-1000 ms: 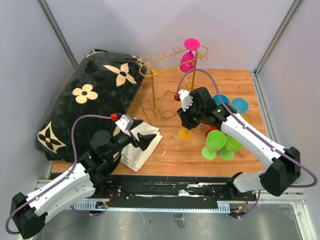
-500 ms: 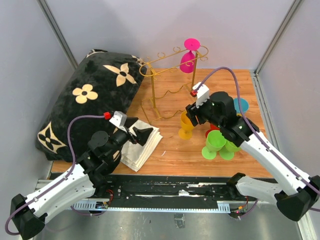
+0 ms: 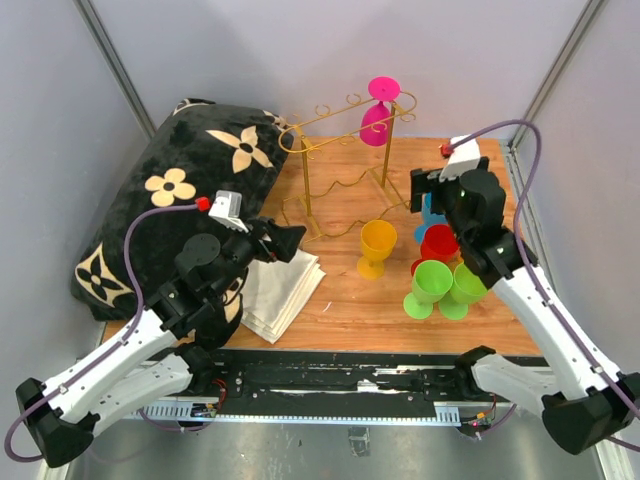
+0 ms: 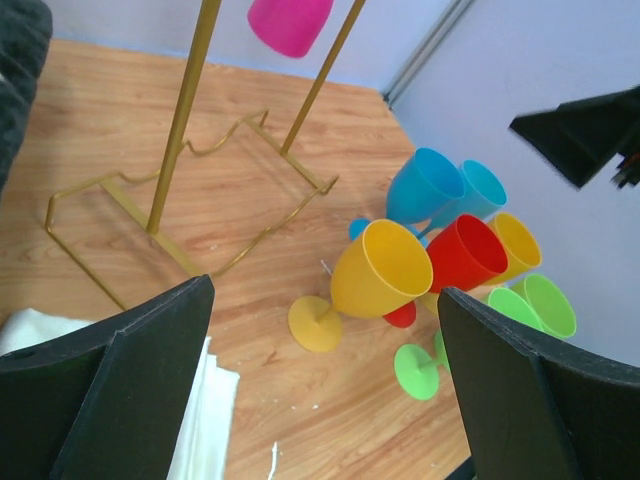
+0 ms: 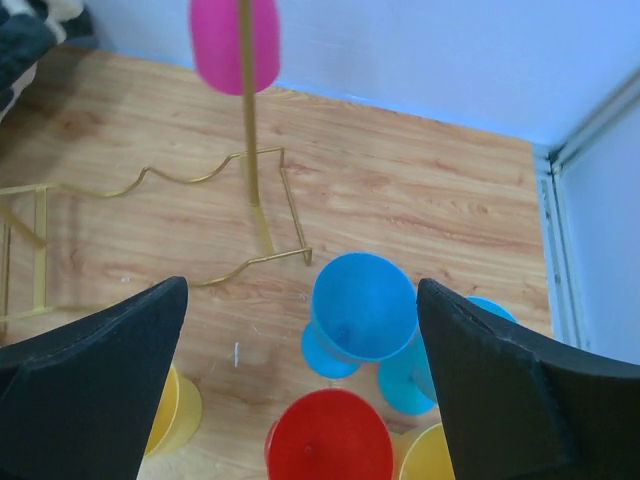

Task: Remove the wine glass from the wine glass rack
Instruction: Pick up the wine glass from the wine rack.

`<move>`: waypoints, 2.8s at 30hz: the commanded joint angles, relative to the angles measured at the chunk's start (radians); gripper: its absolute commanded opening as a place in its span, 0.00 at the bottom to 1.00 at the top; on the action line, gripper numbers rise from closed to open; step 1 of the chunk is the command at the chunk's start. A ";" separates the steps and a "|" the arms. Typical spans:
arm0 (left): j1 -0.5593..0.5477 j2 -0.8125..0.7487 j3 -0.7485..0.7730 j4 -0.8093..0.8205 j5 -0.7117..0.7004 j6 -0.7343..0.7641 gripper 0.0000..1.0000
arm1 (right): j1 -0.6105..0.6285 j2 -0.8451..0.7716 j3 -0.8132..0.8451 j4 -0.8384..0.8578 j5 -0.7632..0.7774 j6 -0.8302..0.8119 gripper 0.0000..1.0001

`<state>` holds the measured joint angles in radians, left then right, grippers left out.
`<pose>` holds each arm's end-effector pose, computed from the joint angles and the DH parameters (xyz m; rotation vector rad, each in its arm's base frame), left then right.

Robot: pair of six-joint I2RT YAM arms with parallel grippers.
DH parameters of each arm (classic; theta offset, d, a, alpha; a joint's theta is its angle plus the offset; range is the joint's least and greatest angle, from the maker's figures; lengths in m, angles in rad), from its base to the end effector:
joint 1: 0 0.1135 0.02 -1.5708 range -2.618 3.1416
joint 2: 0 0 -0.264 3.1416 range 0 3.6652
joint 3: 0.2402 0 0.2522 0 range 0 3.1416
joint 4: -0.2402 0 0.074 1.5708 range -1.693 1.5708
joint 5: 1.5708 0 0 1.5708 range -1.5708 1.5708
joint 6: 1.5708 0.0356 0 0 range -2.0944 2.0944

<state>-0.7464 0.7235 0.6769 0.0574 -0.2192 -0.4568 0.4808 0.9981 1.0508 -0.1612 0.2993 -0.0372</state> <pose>0.1362 -0.1154 0.3380 0.0549 1.6124 -0.7719 0.2050 0.0951 0.3965 -0.2081 1.6621 0.0834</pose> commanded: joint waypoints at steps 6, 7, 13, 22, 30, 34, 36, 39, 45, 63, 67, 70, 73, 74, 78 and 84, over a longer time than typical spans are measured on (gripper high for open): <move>0.005 0.023 -0.042 -0.018 0.050 -0.154 1.00 | -0.237 0.140 0.206 -0.081 -0.329 0.292 0.99; 0.005 0.026 -0.042 -0.024 0.056 -0.157 1.00 | -0.244 0.160 0.243 -0.088 -0.353 0.293 0.99; 0.007 0.017 -0.032 -0.070 0.061 -0.131 1.00 | -0.267 0.311 0.418 -0.112 -0.451 0.323 0.99; 0.007 0.004 -0.021 -0.102 0.072 -0.109 1.00 | -0.268 0.535 0.678 -0.141 -0.484 0.395 0.98; 0.007 -0.003 -0.017 -0.126 0.073 -0.117 1.00 | -0.283 0.672 0.809 -0.059 -0.468 0.442 0.89; 0.007 -0.006 -0.016 -0.127 0.073 -0.117 1.00 | -0.300 0.779 0.950 -0.106 -0.498 0.435 0.82; 0.007 -0.007 -0.013 -0.129 0.072 -0.116 1.00 | -0.302 0.828 1.033 -0.150 -0.503 0.418 0.76; 0.007 -0.009 -0.012 -0.128 0.068 -0.117 1.00 | -0.303 0.878 1.097 -0.148 -0.518 0.394 0.69; 0.007 -0.010 -0.008 -0.132 0.073 -0.113 1.00 | -0.310 0.976 1.202 -0.117 -0.564 0.354 0.61; 0.007 -0.034 0.003 -0.164 0.073 -0.112 1.00 | -0.323 1.134 1.375 -0.200 -0.685 0.293 0.48; 0.007 -0.030 0.004 -0.165 0.082 -0.113 1.00 | -0.327 1.141 1.380 -0.203 -0.652 0.267 0.52; 0.007 -0.030 0.004 -0.165 0.082 -0.114 1.00 | -0.332 1.146 1.390 -0.199 -0.629 0.261 0.52; 0.007 -0.030 0.006 -0.164 0.080 -0.114 1.00 | -0.334 1.151 1.398 -0.198 -0.627 0.262 0.52; 0.007 -0.029 0.007 -0.164 0.080 -0.113 1.00 | -0.334 1.154 1.397 -0.196 -0.628 0.262 0.53; 0.008 -0.023 0.008 -0.164 0.080 -0.112 1.00 | -0.334 1.161 1.396 -0.196 -0.646 0.262 0.54; 0.007 -0.015 0.006 -0.162 0.085 -0.114 1.00 | -0.334 1.173 1.400 -0.190 -0.763 0.292 0.49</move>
<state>-0.7464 0.7036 0.6510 -0.1131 -0.1429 -0.5800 0.1547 2.1548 2.4126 -0.3653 -0.3752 0.2420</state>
